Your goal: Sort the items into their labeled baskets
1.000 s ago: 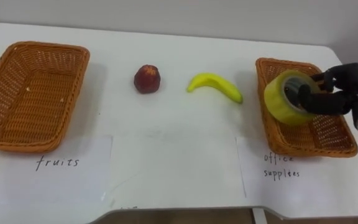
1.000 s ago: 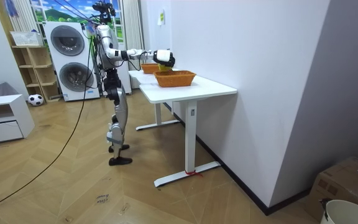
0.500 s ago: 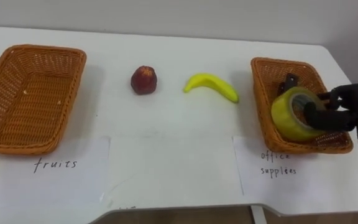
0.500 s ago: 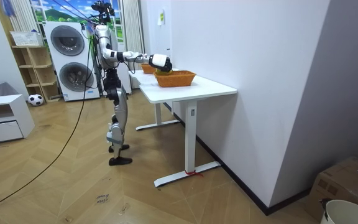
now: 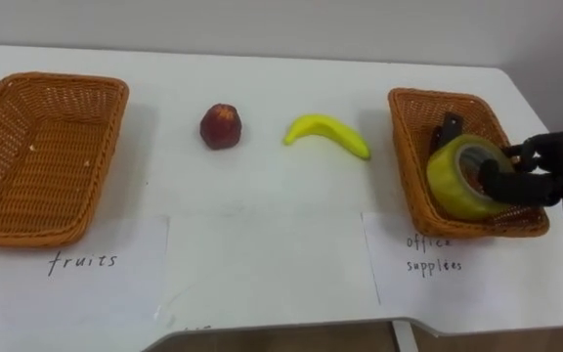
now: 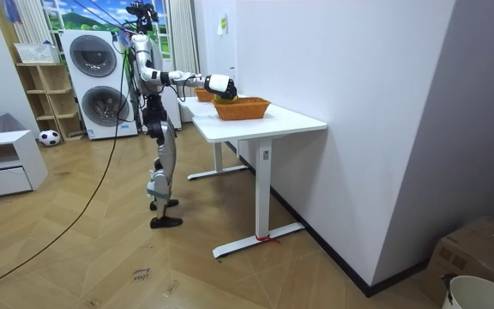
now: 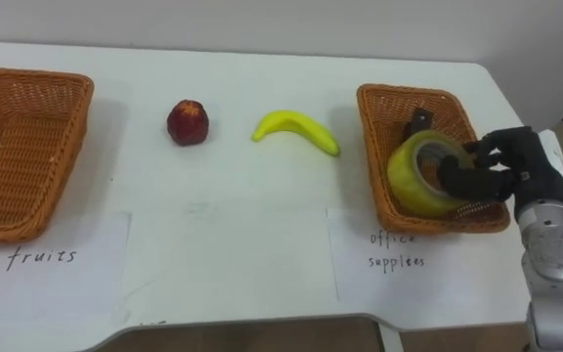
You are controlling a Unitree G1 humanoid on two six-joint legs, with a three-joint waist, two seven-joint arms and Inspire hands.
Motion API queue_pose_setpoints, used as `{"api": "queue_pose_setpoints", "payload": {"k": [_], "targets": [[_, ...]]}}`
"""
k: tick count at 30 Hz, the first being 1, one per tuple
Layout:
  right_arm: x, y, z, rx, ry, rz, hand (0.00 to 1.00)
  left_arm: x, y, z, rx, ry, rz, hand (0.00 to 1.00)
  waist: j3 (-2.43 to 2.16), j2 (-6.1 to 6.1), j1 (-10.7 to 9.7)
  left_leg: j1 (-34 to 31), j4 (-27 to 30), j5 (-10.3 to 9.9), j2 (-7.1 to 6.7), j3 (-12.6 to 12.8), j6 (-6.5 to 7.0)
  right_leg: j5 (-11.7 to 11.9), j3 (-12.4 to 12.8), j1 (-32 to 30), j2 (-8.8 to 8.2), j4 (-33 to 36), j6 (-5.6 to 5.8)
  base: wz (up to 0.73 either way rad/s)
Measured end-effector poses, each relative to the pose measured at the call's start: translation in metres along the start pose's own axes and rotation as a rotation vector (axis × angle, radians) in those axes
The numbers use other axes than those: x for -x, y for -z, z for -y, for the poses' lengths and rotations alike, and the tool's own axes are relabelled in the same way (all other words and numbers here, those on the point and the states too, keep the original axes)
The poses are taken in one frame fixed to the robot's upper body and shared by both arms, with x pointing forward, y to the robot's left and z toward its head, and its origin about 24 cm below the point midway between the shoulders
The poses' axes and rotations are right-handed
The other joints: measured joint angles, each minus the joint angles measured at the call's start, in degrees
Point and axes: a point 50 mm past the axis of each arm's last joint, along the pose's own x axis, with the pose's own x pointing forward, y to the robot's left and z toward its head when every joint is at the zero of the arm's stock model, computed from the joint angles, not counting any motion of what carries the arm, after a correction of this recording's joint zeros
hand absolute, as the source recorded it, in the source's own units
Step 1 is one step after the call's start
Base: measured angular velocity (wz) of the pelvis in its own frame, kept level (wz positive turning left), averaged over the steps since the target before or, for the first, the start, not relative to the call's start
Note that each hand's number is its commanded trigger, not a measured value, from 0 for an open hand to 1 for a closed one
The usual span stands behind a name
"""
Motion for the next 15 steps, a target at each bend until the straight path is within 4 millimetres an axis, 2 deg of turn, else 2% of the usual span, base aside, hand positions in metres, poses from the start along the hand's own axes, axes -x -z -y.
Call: {"api": "queue_pose_setpoints", "payload": {"k": [6, 15], "targets": [[0.0001, 0.0016, 0.0036, -0.033, 0.02, -0.005, 0.0, 0.0, -0.0004, 0.0002, 0.0, 0.001, 0.001, 0.0, 0.29, -0.25, -0.01, 0.11, -0.04, 0.0, 0.0, 0.05, 0.0, 0.0, 0.01, 0.04, 0.02, -0.01, 0.0, 0.0], [0.0002, 0.0017, 0.0052, -0.033, 0.041, -0.006, 0.0, -0.0001, -0.0004, 0.0, 0.0, 0.0, 0.001, 0.0, 0.35, -0.2, 0.01, 0.0, -0.22, -0.01, -0.02, -0.01, -0.01, 0.0, -0.05, 0.11, 0.1, -0.05, 0.0, 0.0]]}}
